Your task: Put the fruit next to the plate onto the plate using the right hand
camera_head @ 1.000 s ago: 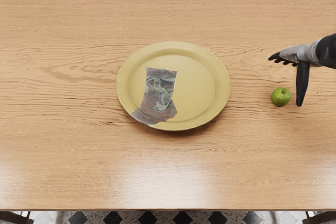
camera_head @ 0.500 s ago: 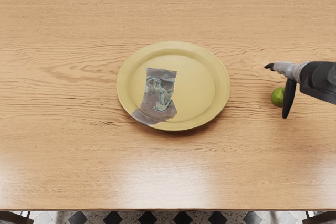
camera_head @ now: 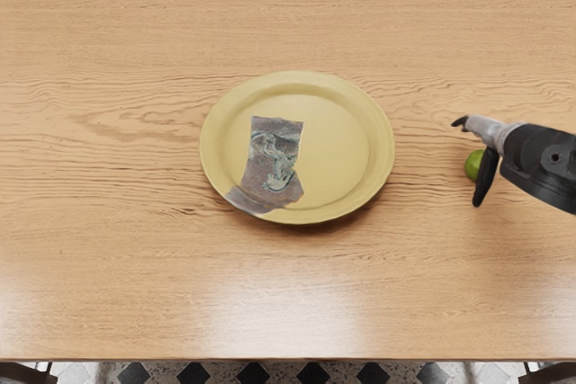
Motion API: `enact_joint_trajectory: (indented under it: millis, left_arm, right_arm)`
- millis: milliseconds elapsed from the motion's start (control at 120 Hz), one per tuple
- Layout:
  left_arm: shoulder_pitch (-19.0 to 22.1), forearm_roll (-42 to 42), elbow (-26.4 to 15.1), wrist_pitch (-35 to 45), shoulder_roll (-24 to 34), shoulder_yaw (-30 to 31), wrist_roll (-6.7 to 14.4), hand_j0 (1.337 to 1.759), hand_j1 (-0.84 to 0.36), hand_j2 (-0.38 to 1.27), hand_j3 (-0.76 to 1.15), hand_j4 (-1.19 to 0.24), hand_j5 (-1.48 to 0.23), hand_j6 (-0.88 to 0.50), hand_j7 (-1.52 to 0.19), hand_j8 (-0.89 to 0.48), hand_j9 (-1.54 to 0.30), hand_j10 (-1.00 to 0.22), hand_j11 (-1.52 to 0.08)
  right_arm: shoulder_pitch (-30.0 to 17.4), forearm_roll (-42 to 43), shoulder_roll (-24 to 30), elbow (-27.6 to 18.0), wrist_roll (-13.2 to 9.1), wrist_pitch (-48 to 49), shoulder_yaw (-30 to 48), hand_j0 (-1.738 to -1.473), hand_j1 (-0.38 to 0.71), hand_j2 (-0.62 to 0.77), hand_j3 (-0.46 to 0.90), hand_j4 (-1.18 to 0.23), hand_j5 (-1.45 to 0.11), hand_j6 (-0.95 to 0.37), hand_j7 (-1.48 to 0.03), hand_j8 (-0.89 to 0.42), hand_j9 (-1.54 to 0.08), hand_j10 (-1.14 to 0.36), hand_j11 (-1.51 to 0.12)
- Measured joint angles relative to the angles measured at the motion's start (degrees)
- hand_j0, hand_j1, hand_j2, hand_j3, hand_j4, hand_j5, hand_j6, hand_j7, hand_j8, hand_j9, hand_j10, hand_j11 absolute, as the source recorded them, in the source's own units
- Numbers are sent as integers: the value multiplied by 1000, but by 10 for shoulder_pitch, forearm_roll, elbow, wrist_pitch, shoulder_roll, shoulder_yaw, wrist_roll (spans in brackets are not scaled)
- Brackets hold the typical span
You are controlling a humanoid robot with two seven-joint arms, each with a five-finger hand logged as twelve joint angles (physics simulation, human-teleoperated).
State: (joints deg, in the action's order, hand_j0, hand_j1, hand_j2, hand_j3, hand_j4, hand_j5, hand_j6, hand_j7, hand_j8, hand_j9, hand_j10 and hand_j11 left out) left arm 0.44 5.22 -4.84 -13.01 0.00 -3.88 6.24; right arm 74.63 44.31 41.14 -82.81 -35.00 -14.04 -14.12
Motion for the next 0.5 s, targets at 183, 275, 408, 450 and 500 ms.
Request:
enact_joint_trajectory:
  millis: [183,275,408,450,500]
  left_arm:
    - [0,0,0,0,0,0,0,1658,349,0,0,0,0,-1,0,0,0,0,0]
    - [0,0,0,0,0,0,0,1658,349,0,0,0,0,-1,0,0,0,0,0]
    - [0,0,0,0,0,0,0,1658,349,0,0,0,0,-1,0,0,0,0,0]
    - [0,0,0,0,0,0,0,1658,349,0,0,0,0,-1,0,0,0,0,0]
    - [0,0,0,0,0,0,0,1658,349,0,0,0,0,-1,0,0,0,0,0]
  right_arm:
    - [-2,1,-4,2,0,-8,-1,-1658,-121,-36,0,-195,-250,-197,-249,-196,-250,-195,-250]
    - [-2,18,-7,3,0,-18,-10,-1658,-95,-40,0,-217,-278,-219,-277,-218,-278,-216,-278]
    - [-2,39,-10,3,0,-31,-20,-1658,-73,-44,0,-235,-301,-237,-301,-236,-301,-234,-301]
    - [-2,43,-11,2,0,-35,-24,-1658,-69,-44,0,-239,-306,-240,-306,-239,-306,-238,-306]
    - [-2,45,-11,1,0,-41,-29,-1658,-64,-45,0,-242,-311,-244,-310,-243,-311,-242,-311]
